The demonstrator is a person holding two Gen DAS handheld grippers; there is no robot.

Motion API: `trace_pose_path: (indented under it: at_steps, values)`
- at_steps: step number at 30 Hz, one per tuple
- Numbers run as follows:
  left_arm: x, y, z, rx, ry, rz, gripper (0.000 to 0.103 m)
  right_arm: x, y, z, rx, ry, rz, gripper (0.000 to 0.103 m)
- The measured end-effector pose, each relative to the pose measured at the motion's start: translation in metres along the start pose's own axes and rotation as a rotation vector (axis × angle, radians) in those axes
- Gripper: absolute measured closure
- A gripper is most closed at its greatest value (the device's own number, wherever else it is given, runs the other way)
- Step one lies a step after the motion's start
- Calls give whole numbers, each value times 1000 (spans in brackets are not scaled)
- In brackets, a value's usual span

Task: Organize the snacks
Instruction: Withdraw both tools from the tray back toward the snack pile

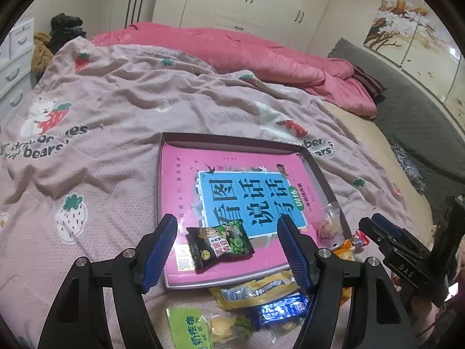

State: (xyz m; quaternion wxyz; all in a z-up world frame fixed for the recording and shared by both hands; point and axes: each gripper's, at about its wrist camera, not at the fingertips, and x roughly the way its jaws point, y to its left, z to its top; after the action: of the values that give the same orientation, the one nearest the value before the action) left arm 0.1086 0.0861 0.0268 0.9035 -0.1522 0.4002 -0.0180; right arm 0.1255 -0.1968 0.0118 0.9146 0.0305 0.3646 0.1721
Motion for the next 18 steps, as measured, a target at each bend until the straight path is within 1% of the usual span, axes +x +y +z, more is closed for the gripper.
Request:
trace_pose_path:
  at_steps: [11,18]
  values:
    - [-19,-6,-3,33,-26,-20,29,-15,9,-4,-26,-17,12,43]
    - [-29,-6,-4,35,-32,-34,29,-22,11,-7,-36,-23,15,43]
